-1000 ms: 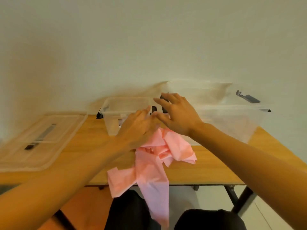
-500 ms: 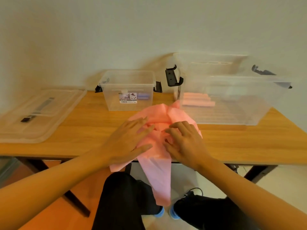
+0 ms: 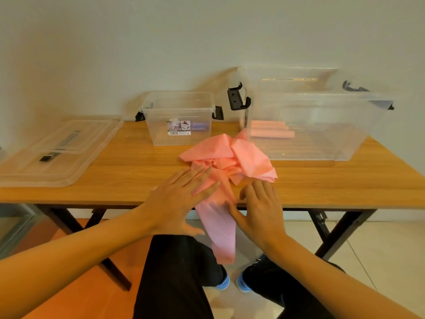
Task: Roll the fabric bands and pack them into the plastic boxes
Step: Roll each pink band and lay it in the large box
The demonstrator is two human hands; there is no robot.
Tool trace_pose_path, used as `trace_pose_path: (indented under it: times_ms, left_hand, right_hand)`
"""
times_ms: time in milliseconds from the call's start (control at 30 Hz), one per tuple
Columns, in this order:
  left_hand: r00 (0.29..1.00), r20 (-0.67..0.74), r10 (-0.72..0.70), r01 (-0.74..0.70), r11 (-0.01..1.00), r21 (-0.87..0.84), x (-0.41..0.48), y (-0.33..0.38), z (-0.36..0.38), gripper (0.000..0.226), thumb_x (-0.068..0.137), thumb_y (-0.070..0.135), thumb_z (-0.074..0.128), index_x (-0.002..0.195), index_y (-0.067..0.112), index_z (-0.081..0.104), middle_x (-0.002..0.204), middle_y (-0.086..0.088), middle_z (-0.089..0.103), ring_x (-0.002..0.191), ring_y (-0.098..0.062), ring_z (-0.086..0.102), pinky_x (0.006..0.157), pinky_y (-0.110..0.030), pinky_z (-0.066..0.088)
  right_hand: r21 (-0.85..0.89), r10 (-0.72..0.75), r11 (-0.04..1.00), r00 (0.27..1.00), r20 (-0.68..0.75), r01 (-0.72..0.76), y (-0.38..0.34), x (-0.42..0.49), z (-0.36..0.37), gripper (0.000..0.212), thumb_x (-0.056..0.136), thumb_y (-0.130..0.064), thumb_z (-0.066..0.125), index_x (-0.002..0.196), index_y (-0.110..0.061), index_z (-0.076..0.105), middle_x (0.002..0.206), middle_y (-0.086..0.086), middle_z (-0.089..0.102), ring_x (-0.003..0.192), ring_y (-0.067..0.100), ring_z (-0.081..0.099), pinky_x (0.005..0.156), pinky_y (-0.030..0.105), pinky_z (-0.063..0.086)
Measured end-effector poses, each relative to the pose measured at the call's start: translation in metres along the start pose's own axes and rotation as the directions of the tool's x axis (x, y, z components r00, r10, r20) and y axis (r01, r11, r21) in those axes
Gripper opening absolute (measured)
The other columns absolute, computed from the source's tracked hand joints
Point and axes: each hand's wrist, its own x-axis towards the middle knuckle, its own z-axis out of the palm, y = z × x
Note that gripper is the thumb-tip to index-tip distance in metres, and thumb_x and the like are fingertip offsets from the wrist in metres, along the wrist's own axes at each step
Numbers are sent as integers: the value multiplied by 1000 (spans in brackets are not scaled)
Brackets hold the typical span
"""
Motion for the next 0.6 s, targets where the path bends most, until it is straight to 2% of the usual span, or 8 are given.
trace_pose_path:
  times_ms: [100,200,300,367,467,533,600]
  left_hand:
    - [1000,-6,-13,13,999,47,0,4,-1,105,82,78,47,162,26,2,168,-14,-2,156,-32,-2,124,-47,11]
    - [999,-40,-8,11,996,86,6,4,-8,107,80,71,60,162,25,9,167,-18,7,155,-34,7,123,-48,20]
    - [999,-34,16,-12,993,116,14,9,-10,114,74,66,73,161,25,11,167,-18,6,154,-35,9,122,-50,24]
    - [999,-14,49,-46,989,143,19,10,-9,117,72,64,77,161,26,11,168,-18,4,154,-36,8,121,-52,26]
    - [993,-37,117,-110,982,157,25,9,-9,116,74,70,71,161,25,11,168,-17,4,155,-36,7,121,-52,24]
    - [987,-55,148,-140,982,125,26,10,-13,110,79,78,59,162,25,8,168,-15,2,155,-33,3,124,-51,18]
    - [991,-56,123,-120,991,61,32,5,-12,109,81,86,44,162,26,3,169,-10,-1,156,-27,-1,125,-48,9]
  right_hand:
    - [-55,-12,998,999,38,14,-7,-14,3,48,92,-51,66,59,-17,58,53,-3,55,50,22,49,57,33,31]
    - [-81,152,987,977,152,-141,-19,-15,1,52,85,-63,60,53,-22,62,41,-6,52,34,19,47,43,21,22]
    - [-41,293,956,929,225,-291,-28,-18,2,37,75,-54,81,59,-23,68,44,-5,56,35,21,52,39,20,27]
    - [54,377,915,894,240,-401,-29,-20,6,31,80,-48,77,65,-22,70,51,-4,61,45,23,58,40,27,38]
    - [148,436,858,850,294,-491,-32,-23,9,36,90,-48,56,69,-21,66,58,-5,64,55,21,60,47,36,48]
    - [207,445,825,830,336,-526,-30,-17,0,34,91,-45,59,67,-21,63,56,-7,61,54,16,57,48,35,47]
    - [271,421,806,831,364,-527,-24,0,-12,29,91,-34,67,65,-23,58,54,-9,56,52,10,53,48,32,40]
